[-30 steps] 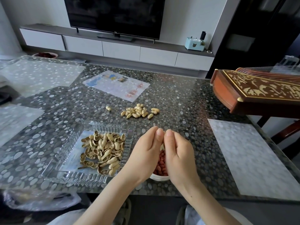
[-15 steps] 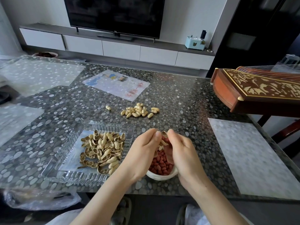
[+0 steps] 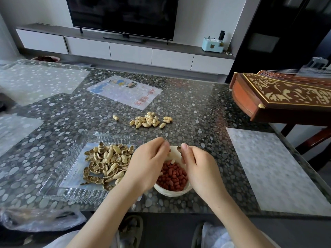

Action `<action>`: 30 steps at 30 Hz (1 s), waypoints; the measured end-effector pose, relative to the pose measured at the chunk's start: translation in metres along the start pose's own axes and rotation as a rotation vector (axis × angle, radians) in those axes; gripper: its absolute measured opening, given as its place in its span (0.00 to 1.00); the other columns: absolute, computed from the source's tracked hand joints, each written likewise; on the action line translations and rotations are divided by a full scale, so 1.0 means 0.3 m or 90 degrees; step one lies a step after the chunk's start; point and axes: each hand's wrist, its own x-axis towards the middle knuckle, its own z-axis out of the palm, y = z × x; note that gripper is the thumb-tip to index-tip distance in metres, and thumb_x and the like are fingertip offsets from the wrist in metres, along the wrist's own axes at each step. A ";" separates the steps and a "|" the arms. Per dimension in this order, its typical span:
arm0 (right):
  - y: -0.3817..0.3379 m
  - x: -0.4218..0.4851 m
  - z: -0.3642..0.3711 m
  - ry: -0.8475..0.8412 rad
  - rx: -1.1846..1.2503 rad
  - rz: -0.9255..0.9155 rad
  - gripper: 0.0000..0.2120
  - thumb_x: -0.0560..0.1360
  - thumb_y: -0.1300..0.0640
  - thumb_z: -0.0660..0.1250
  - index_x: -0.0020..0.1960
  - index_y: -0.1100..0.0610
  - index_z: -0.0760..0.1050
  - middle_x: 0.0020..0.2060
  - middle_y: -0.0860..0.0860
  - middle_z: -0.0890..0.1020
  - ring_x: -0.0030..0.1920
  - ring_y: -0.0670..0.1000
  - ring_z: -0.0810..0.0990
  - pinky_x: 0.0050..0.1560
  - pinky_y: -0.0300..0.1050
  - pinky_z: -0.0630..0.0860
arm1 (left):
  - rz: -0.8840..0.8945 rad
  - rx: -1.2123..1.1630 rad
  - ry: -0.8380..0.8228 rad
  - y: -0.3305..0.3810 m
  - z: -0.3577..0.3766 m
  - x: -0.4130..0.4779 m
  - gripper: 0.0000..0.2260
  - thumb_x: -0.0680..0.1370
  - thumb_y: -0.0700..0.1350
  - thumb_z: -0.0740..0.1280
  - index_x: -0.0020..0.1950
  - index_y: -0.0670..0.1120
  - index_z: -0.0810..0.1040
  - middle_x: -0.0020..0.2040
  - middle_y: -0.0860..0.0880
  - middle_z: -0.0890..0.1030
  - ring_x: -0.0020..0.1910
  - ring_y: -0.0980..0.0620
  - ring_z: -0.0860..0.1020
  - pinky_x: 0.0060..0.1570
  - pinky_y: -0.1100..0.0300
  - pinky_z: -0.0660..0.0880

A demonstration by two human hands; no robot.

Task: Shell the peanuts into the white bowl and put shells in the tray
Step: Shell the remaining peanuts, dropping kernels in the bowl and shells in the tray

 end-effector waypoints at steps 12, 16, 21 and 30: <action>0.073 0.044 0.001 0.026 0.017 0.032 0.12 0.77 0.48 0.65 0.49 0.55 0.82 0.37 0.43 0.82 0.39 0.42 0.79 0.38 0.37 0.75 | 0.020 0.295 0.015 -0.046 -0.036 0.027 0.18 0.80 0.53 0.58 0.35 0.44 0.74 0.30 0.50 0.75 0.27 0.55 0.69 0.27 0.62 0.63; 0.059 0.035 0.013 0.077 0.041 0.004 0.06 0.73 0.51 0.71 0.42 0.53 0.80 0.32 0.45 0.80 0.35 0.43 0.78 0.35 0.38 0.74 | -0.064 0.286 0.069 -0.073 -0.127 0.035 0.20 0.79 0.52 0.62 0.29 0.45 0.67 0.25 0.50 0.69 0.23 0.52 0.65 0.26 0.62 0.61; 0.010 0.015 0.062 0.028 0.060 -0.106 0.04 0.71 0.59 0.74 0.45 0.52 0.83 0.41 0.42 0.83 0.43 0.40 0.80 0.46 0.31 0.74 | -0.180 0.351 0.081 -0.162 -0.250 0.033 0.19 0.78 0.51 0.63 0.30 0.42 0.70 0.24 0.49 0.69 0.24 0.50 0.66 0.27 0.62 0.61; -0.166 0.070 0.189 -0.192 0.043 -0.216 0.11 0.74 0.59 0.70 0.56 0.52 0.82 0.48 0.44 0.83 0.44 0.38 0.77 0.48 0.29 0.71 | -0.257 0.336 0.128 -0.227 -0.329 0.038 0.23 0.81 0.54 0.56 0.30 0.44 0.66 0.24 0.49 0.69 0.23 0.51 0.65 0.26 0.62 0.60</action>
